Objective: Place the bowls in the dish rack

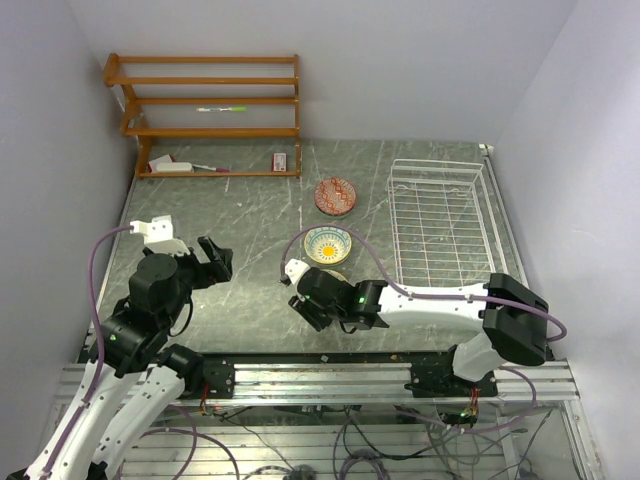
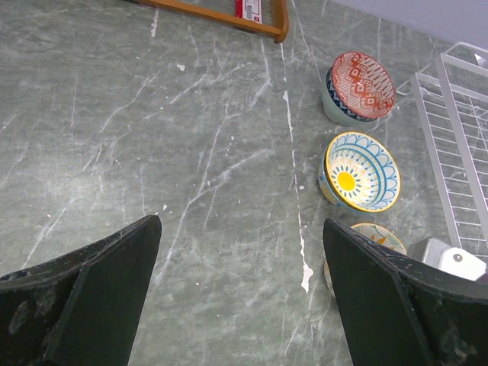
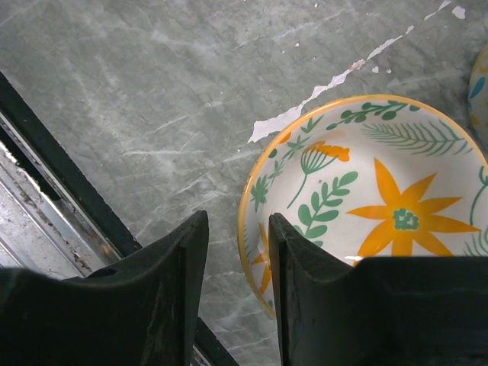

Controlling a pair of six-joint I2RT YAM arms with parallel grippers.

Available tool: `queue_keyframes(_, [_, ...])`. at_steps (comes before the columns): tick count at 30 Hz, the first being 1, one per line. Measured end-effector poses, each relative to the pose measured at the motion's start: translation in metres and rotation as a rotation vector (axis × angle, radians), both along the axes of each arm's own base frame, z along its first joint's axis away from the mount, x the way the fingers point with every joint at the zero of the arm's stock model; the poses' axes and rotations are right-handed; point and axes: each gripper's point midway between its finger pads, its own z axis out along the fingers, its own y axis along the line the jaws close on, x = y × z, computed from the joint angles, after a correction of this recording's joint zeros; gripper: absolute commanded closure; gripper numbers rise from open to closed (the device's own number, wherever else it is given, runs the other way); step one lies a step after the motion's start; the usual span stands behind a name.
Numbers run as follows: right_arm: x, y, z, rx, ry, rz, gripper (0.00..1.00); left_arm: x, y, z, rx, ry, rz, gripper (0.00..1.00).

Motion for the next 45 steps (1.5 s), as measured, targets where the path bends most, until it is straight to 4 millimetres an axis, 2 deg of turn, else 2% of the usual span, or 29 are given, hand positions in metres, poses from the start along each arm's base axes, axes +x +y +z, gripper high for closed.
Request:
queue_keyframes(10, [0.005, -0.003, -0.004, -0.020, -0.016, -0.017, 0.97, -0.001, 0.001, 0.002, -0.004, -0.008, 0.000, 0.02])
queue_keyframes(12, [0.006, -0.002, -0.001, -0.015, -0.026, -0.017, 1.00, -0.001, 0.001, 0.002, -0.004, -0.007, 0.000, 0.02])
queue_keyframes(30, [0.014, -0.002, 0.017, -0.004, -0.063, -0.053, 1.00, -0.001, 0.001, 0.002, -0.004, -0.008, 0.000, 0.02])
queue_keyframes(33, [0.014, -0.002, 0.017, -0.004, -0.063, -0.053, 0.91, -0.002, 0.001, 0.002, -0.004, -0.008, 0.000, 0.02])
queue_keyframes(38, [0.014, -0.002, 0.017, -0.004, -0.061, -0.053, 0.85, -0.002, 0.001, 0.002, -0.004, -0.008, 0.000, 0.02])
queue_keyframes(42, [0.012, -0.001, 0.017, -0.001, -0.052, -0.047, 0.74, -0.002, 0.001, 0.001, -0.003, -0.006, 0.000, 0.02])
queue_keyframes(45, [0.009, 0.002, 0.017, 0.014, -0.036, -0.034, 0.72, -0.002, 0.001, 0.001, -0.003, -0.006, 0.000, 0.02])
